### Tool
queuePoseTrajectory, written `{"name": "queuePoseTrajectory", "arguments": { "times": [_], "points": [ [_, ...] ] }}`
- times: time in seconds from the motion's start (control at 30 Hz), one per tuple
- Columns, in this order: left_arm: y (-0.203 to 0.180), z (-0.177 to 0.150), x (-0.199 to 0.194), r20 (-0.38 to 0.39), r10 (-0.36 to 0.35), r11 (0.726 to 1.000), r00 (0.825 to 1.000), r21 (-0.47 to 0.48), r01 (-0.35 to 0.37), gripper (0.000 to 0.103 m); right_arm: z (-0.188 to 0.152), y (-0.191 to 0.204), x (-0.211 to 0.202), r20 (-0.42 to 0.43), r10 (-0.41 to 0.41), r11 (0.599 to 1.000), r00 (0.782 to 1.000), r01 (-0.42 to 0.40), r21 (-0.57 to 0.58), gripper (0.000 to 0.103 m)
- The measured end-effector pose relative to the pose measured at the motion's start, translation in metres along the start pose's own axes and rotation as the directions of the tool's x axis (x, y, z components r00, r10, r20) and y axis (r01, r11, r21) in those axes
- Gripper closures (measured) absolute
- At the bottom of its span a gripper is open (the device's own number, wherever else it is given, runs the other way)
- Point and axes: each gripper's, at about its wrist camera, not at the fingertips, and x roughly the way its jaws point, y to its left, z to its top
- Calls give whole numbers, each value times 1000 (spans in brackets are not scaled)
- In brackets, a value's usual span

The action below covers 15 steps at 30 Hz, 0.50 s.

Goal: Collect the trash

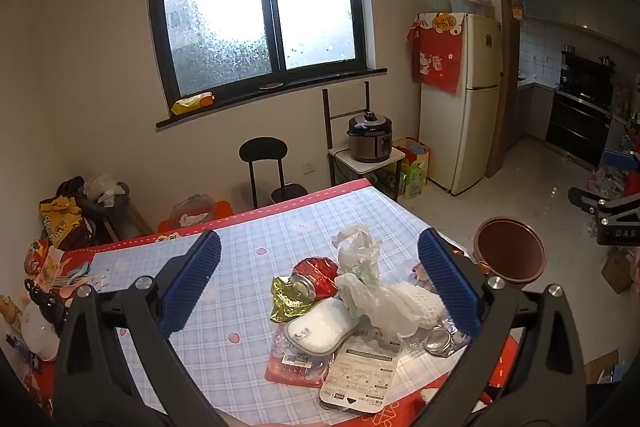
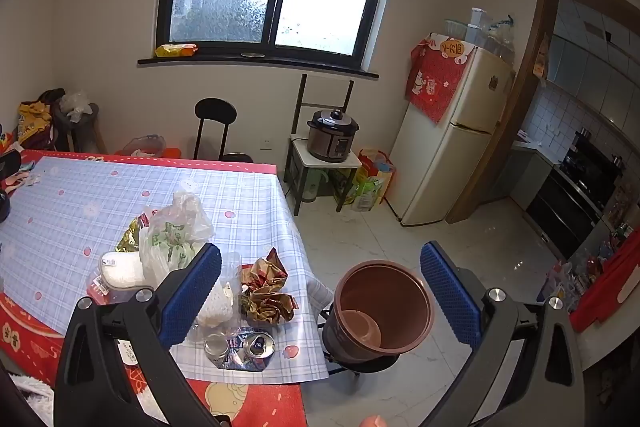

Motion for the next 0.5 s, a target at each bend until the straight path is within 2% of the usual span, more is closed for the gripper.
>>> {"name": "queuePoseTrajectory", "arguments": {
  "times": [0.5],
  "points": [
    [0,-2,0,4,13,1000,1000,10,-13,6,0,0,1,-5,2,1000,1000,-2,1,5]
  ]
}}
